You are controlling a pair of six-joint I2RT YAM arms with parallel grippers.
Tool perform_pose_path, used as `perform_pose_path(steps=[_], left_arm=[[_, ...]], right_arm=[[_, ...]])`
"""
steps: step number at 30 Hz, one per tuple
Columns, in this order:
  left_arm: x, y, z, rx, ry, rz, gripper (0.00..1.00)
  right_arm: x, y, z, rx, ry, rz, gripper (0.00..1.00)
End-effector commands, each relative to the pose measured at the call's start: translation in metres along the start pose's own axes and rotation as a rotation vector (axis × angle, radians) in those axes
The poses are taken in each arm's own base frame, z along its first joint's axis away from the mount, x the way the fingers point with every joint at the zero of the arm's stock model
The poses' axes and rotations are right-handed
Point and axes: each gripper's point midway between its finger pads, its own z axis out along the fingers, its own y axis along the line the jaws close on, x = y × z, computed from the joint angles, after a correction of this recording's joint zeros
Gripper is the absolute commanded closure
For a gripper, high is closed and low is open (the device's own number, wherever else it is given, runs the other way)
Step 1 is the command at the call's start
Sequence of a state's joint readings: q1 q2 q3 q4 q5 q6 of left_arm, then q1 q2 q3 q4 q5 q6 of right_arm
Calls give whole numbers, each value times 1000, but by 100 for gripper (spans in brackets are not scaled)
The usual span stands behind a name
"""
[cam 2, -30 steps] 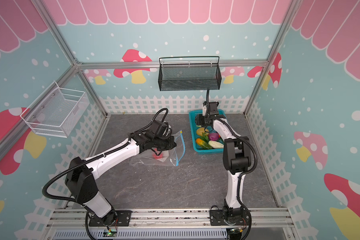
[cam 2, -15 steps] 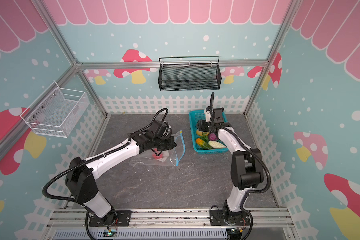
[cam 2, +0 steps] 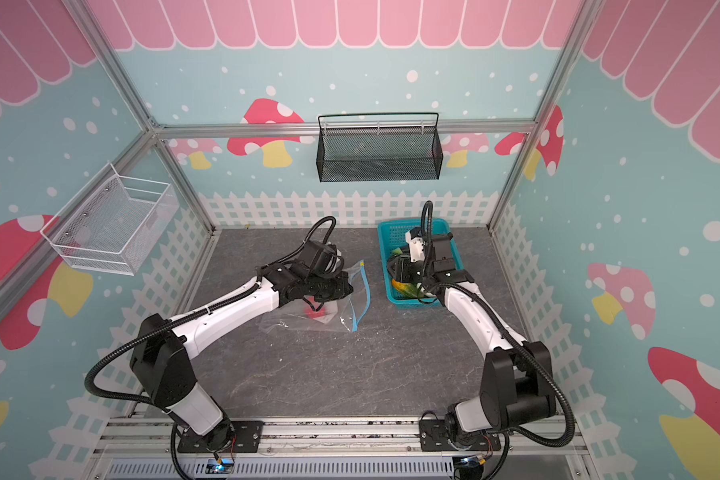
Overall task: Place the food in the zip-top bag and seal the zipper
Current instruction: 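Carry the avocado with the right gripper to the bag mouth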
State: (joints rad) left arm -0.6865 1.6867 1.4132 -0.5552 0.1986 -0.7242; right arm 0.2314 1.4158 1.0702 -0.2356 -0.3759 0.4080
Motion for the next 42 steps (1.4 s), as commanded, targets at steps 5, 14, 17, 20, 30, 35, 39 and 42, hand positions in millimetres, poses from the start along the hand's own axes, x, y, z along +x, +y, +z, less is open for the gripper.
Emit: perform_pose_path(steps=[5,14,17,20,30,35,39,42], left_arm=[[-10,-7,-7,19,-37,-8,100],[-11,-15,-11,38,-43,-9,100],[-11,-16,-14,39,-47,-8,100],[-12,-16,-17,37,-54,-6,100],[-13,-18,-22,45,-59,-4,100],[-14,-21,-25,53,-65,-2,100],[-13,-21,-27,55,-66,-1,100],[-12,-20,-28,51,-68,-2,100]], right_arm=[[20,60,-17,-179,-30,-46,56],[45,86,-8,-272,-4,-56,57],[54,89,3,-291,28,-48,57],[61,92,12,-300,50,-50,57],[88,84,30,-281,127,-53,57],[97,77,38,-258,152,-56,56],[100,74,44,-246,167,-57,55],[102,70,46,-235,173,-57,54]])
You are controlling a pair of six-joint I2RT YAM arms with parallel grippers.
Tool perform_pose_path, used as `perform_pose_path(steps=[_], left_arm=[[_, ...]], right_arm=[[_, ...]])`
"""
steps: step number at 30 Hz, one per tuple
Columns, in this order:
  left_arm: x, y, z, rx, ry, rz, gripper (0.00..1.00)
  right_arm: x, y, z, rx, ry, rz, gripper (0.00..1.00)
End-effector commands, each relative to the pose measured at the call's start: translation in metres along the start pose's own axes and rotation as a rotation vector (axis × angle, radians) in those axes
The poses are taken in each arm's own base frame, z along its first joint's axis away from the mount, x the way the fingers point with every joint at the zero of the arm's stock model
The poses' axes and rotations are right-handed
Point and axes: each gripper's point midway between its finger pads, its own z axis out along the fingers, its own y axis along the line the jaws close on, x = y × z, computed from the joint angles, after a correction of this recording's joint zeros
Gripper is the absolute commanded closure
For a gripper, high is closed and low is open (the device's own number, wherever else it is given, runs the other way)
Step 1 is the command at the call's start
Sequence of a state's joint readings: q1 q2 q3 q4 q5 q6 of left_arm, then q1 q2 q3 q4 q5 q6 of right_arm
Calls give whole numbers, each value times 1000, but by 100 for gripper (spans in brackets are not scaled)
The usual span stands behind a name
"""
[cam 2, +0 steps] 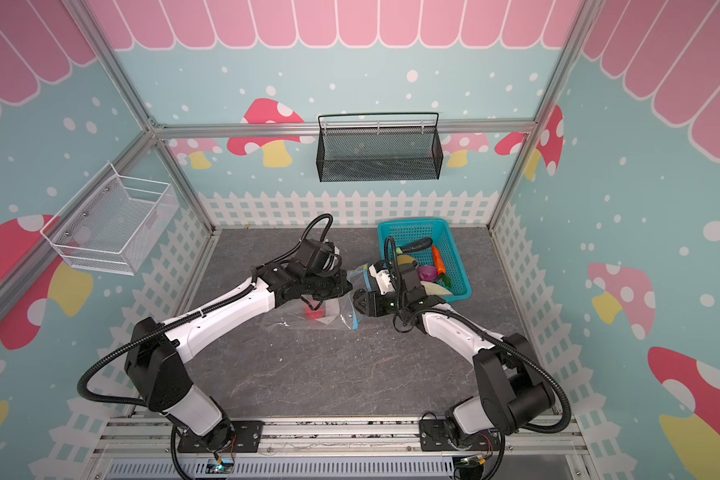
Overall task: Place the food in the zip-top bag and seal the zipper
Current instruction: 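Carry the avocado with the right gripper to the bag mouth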
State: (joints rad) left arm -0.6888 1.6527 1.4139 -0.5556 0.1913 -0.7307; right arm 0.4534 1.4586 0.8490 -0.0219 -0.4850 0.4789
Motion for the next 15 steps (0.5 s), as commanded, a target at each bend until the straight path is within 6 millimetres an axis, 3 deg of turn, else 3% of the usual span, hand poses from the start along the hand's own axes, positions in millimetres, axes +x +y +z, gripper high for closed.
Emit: perform_pose_path(steps=[1,15], left_arm=[[-8,-12,-15,32,-41,-3,100],[-7,-13,-16,32,-40,-2,100]], right_arm=[[1,-2,5,9,2,-20,53],[6,-6,7,21,14,-16,46]])
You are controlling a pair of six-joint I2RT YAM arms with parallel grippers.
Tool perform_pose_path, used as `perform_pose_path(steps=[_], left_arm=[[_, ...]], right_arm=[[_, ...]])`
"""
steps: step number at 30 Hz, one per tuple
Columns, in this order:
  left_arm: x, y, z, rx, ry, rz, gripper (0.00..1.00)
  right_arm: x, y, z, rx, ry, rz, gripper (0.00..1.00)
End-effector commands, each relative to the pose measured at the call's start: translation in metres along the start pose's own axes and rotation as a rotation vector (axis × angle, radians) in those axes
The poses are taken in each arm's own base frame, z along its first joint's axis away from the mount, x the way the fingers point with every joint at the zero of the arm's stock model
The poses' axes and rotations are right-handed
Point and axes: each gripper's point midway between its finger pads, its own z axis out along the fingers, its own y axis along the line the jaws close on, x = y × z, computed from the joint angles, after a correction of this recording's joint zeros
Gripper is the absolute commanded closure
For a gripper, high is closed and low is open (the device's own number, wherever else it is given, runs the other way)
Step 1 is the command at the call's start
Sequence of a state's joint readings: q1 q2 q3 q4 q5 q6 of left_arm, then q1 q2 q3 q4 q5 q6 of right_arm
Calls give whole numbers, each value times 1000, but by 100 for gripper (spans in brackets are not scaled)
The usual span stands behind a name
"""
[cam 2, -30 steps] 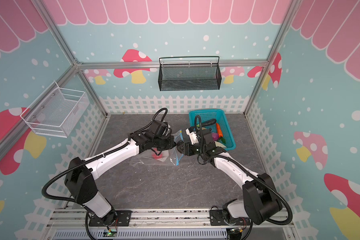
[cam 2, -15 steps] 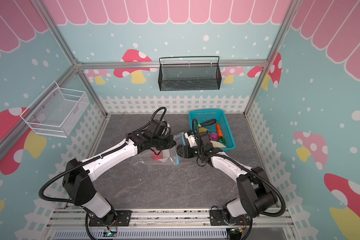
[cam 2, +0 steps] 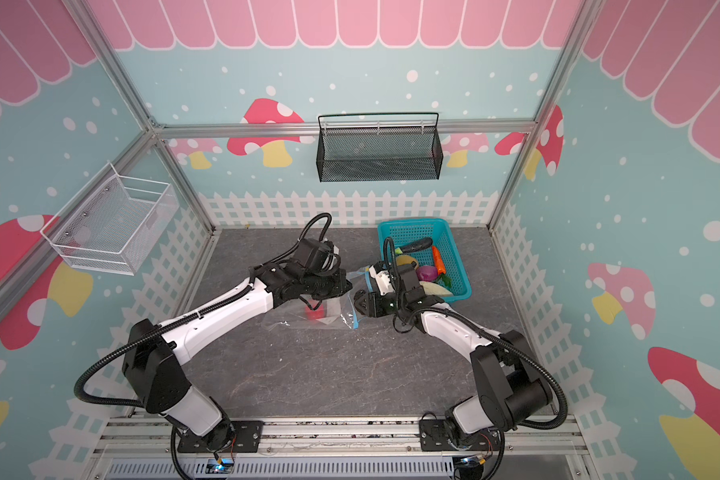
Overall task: Place the food in the zip-top bag and seal the zipper
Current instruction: 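Carry the avocado with the right gripper to the bag mouth, then open the right gripper to drop the avocado into the bag, then move the right gripper back over the basket while the left holds the bag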
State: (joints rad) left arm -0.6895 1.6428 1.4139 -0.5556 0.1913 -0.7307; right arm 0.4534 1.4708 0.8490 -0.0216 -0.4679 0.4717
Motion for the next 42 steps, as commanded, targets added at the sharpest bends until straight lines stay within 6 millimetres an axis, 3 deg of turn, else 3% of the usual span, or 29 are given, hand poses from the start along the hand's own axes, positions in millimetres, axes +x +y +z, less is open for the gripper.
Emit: perform_pose_path(steps=[1,16,25,33,38,42], left_arm=[[-6,-10,-11,23,-33,-4,100],[-5,-9,-8,20,-28,-2,100],[-4,-6,-5,11,-24,-2,100],[-4,-3,-4,1,-26,-2,100],[-5,-5,-2,10,-21,4,100],[-6,-8,-1,19,-15,9,100]], right_arm=[[4,-1,4,2,8,-14,45],[3,0,3,5,2,-22,32],[-5,4,-6,16,-20,-31,31],[-42,3,-48,137,-115,-99,33],[-73,-18,-80,251,-170,-118,33],[-96,-52,-107,353,-231,-77,35]])
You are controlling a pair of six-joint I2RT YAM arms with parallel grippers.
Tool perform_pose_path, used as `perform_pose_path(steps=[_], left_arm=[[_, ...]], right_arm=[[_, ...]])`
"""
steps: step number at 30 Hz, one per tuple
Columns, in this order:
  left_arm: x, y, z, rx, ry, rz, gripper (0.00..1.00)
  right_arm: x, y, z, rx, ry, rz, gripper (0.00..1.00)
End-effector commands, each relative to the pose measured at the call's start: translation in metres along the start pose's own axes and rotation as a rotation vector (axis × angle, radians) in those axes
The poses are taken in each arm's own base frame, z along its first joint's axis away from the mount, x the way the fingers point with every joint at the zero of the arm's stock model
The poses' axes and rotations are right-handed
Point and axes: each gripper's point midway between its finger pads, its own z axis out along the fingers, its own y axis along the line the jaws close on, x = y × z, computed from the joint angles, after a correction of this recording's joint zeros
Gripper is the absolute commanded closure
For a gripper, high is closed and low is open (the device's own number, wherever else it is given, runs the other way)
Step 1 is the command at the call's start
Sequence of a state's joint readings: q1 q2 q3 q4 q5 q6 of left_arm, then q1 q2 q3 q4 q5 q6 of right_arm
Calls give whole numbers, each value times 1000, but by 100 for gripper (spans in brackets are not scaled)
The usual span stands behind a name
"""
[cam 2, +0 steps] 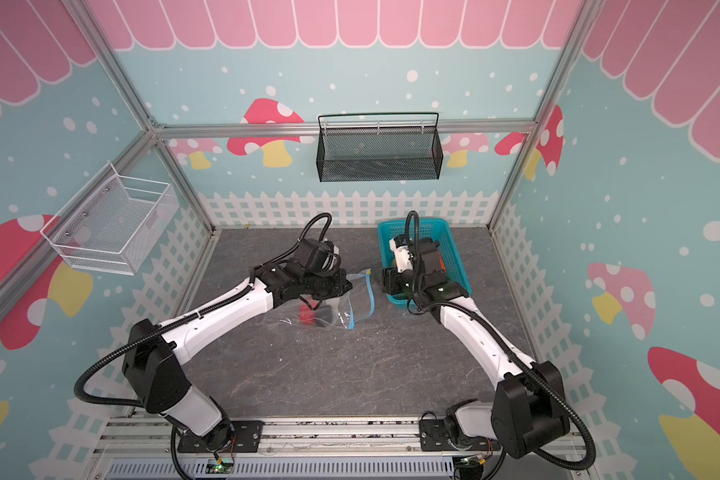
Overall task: Place the food in the zip-top bag and seal the zipper
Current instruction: 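Move the right gripper back over the basket while the left holds the bag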
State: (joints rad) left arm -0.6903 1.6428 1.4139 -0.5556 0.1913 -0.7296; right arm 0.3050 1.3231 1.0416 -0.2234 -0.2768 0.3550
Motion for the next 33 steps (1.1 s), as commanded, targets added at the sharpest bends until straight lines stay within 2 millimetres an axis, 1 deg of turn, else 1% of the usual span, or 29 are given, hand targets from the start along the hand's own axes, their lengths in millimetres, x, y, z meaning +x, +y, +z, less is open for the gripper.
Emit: perform_pose_path(steps=[1,4,7,10,12,15,25,33], left_arm=[[-6,-8,-2,22,-15,9,100],[-7,-10,-1,29,-12,16,100],[-6,-12,-1,38,-6,17,100],[-5,-14,-1,45,1,17,100],[-5,-14,-1,47,2,17,100],[-4,-14,0,50,8,20,100],[-4,-16,-1,65,16,25,100],[-2,-15,0,68,23,21,100]], right_arm=[[-9,-38,-13,128,-5,7,36],[-20,-71,-14,227,-12,37,37],[-22,-104,-11,297,2,82,37],[-14,-131,-3,343,56,105,36],[-4,-151,3,383,102,126,35],[9,-168,10,392,138,163,34],[42,-194,50,376,257,208,24],[44,-202,70,365,272,219,21]])
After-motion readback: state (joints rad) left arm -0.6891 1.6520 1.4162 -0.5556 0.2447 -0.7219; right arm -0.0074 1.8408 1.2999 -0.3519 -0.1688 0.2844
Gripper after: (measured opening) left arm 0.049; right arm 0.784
